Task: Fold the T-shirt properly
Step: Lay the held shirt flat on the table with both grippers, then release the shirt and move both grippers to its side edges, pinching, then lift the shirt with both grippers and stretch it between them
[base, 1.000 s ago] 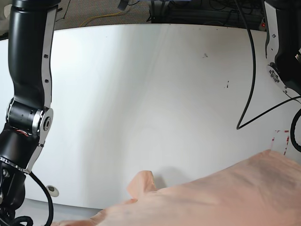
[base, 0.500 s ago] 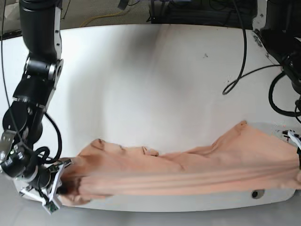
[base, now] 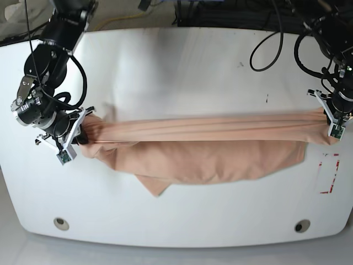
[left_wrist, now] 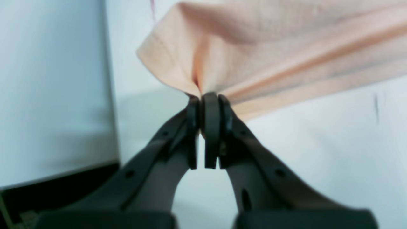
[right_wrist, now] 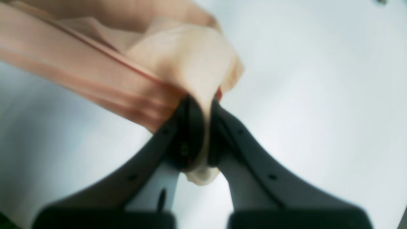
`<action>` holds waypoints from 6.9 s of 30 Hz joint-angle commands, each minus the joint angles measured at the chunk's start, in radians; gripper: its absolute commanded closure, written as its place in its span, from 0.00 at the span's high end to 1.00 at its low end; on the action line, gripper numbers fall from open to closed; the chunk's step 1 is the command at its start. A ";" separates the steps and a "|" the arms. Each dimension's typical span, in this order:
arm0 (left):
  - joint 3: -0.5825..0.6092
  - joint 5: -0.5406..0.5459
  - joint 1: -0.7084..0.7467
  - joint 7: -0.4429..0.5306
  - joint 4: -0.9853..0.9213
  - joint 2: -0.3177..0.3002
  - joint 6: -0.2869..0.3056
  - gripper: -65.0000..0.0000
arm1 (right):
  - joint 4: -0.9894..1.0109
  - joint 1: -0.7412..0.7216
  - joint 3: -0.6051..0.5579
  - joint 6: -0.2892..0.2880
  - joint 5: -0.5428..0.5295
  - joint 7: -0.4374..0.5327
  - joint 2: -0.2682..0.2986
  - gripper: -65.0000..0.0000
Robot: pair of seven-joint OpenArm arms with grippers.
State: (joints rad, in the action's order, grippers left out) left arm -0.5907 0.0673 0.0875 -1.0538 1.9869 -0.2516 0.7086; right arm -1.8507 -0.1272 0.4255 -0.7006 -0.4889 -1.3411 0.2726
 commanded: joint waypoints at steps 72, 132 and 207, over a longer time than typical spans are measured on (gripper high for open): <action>0.091 -0.030 0.174 0.137 -0.183 0.073 -0.010 0.51 | 0.756 -0.366 0.167 0.002 0.206 0.199 -0.025 0.73; -0.091 0.062 -0.427 0.194 -0.894 0.057 -0.042 0.78 | 0.785 -0.305 0.043 0.002 0.201 0.282 -0.048 0.00; 0.064 0.190 -0.532 -0.167 -0.039 -0.027 -0.010 0.00 | 0.360 -0.527 -0.021 0.002 -0.096 -0.055 0.216 0.00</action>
State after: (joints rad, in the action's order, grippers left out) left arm -0.4881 0.2775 -0.4915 -1.2144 1.9312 -0.2523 0.7082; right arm -1.4246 -0.7052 0.3603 -0.7002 -0.5961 -1.3972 0.4694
